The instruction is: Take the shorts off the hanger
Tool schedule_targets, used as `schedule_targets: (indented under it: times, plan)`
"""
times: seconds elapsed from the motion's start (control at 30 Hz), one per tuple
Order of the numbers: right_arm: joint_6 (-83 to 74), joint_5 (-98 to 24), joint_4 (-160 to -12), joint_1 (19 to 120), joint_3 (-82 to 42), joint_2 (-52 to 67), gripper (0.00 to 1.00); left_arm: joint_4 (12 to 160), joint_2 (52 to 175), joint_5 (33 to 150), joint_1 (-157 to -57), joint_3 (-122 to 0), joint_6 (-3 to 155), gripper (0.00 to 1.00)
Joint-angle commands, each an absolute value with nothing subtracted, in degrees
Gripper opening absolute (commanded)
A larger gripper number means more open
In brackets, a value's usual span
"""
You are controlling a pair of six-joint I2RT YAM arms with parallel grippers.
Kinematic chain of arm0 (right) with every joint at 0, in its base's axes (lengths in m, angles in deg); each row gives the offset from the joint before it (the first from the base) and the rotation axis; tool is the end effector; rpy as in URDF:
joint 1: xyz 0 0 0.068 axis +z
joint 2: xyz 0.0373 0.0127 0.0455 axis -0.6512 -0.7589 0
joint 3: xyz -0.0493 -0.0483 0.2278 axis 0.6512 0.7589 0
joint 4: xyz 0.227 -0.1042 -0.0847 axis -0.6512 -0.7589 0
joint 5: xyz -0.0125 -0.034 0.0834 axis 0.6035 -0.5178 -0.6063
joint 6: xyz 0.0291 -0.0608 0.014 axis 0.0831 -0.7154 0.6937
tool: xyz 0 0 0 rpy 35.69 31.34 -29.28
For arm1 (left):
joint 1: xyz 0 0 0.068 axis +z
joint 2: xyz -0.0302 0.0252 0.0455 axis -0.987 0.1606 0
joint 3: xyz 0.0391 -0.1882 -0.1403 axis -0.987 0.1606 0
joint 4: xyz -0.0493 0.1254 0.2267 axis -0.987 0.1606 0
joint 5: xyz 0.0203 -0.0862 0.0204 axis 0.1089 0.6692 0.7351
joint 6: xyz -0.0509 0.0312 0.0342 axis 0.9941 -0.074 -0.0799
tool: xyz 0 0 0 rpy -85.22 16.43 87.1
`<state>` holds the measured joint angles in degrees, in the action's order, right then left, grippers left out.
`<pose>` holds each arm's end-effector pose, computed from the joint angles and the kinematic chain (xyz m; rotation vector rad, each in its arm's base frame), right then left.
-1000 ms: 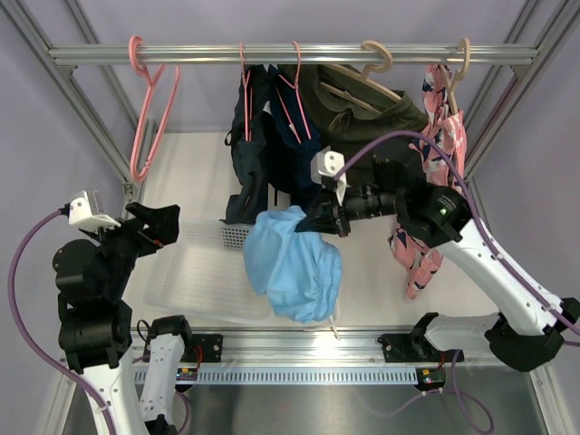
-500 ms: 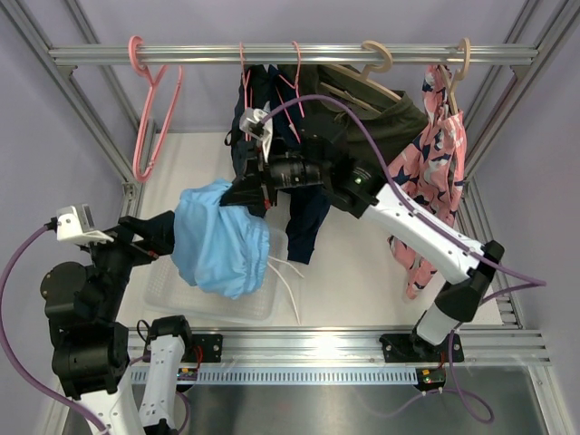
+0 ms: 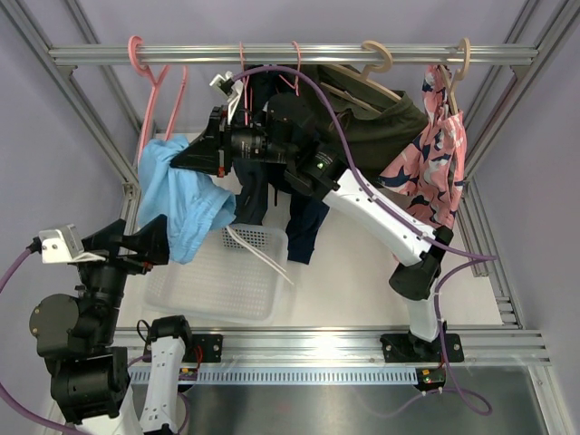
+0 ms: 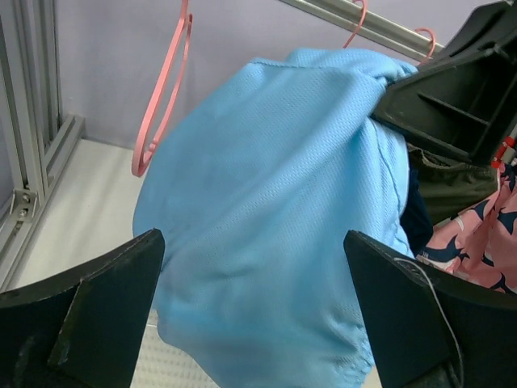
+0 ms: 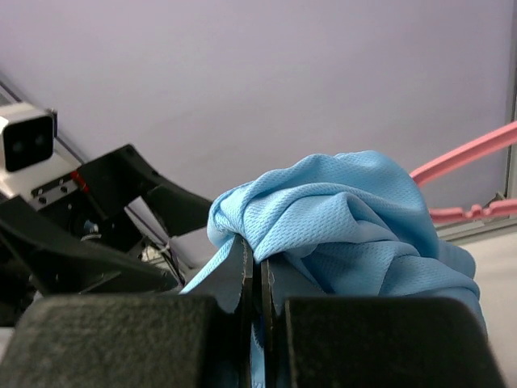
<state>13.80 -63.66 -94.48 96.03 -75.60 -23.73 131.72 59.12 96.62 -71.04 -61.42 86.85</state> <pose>0.2236 0.3793 0.4819 -0.9450 1.3242 1.5351 0.0426 -0.0058 0.4443 -0.2165 1.4300 -0.3554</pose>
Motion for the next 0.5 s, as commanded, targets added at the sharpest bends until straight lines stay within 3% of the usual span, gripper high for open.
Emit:
schedule_targets:
  times: [0.0,0.47]
  plan:
    - [18.0,-59.1,-87.7,97.7,-81.0,-24.7,0.0,127.3,57.7,96.2,-70.9,-62.5,85.1,0.99]
    - [16.7,-58.5,-87.3,99.6,-85.3,-27.4,0.0,125.5,57.8,96.0,-70.9,-63.1,85.0,0.99]
